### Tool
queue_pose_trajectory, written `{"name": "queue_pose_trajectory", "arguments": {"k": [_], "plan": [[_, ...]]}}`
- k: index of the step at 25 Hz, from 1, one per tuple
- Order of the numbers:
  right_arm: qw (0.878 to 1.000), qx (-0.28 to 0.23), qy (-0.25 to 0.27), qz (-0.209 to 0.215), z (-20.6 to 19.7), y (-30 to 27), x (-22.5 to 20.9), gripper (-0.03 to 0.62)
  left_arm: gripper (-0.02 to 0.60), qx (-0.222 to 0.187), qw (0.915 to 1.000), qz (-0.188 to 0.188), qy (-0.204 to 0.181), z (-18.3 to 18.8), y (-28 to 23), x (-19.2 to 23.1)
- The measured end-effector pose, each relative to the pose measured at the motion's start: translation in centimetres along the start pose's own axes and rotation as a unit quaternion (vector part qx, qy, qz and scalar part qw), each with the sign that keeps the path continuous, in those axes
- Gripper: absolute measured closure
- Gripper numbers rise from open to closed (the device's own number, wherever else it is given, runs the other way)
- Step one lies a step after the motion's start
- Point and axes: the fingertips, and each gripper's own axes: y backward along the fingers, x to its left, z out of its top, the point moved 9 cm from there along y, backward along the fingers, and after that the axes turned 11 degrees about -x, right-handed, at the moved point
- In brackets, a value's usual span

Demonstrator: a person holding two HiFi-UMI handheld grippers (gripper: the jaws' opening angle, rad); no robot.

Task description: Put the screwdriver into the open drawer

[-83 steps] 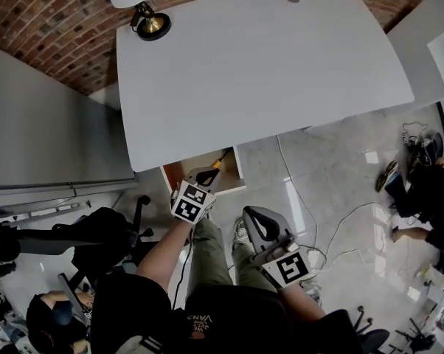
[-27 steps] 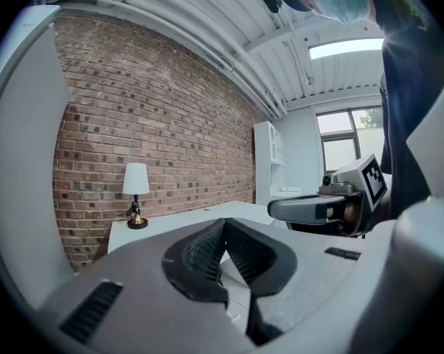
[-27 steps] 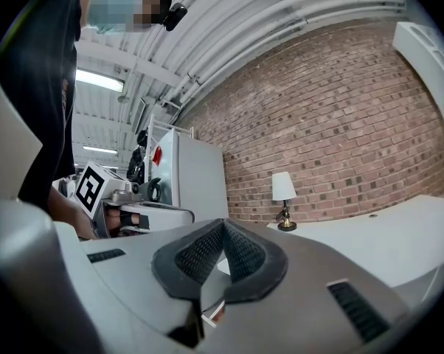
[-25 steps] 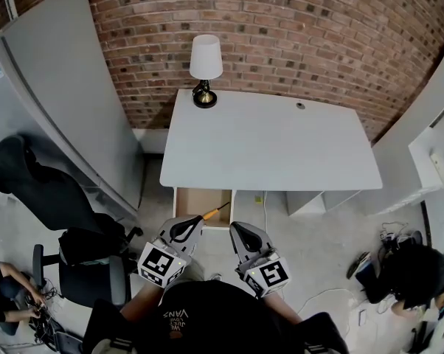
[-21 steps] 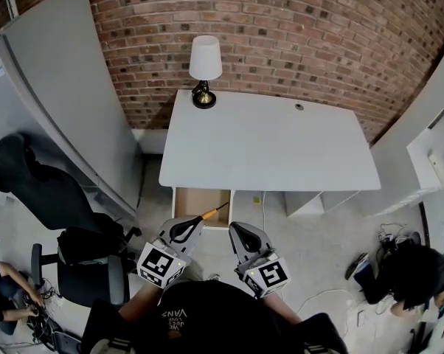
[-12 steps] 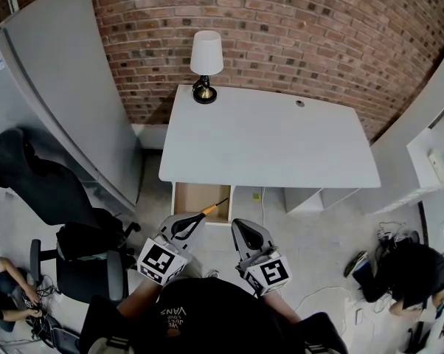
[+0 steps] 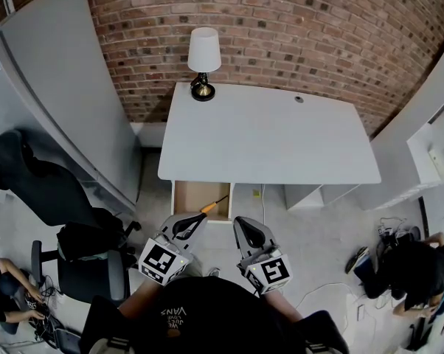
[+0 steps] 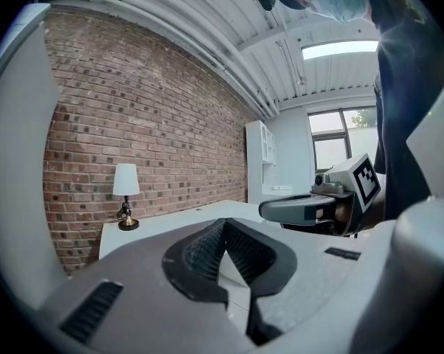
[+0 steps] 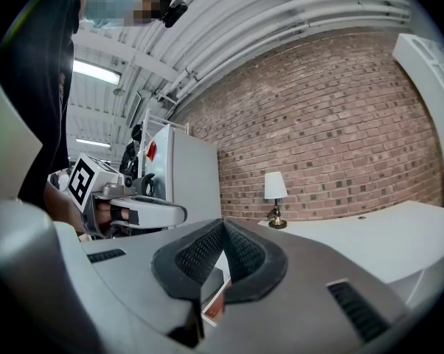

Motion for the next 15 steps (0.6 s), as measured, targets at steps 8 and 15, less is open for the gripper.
{"name": "queue_pose_trajectory", "arguments": {"k": [8,15], "plan": [[1.000,0.000,0.000,0.000,-0.17,-0.13,-0.31,0.595,0.574,0.004,1.0000,-0.001,0.004,-0.32,-0.44,0.10],[1.000,-0.001,-0.001,-0.001,-0.23,-0.29,-0.74,0.595,0.574,0.005,1.0000,0.000,0.006,-0.24,-0.93,0.15]]}}
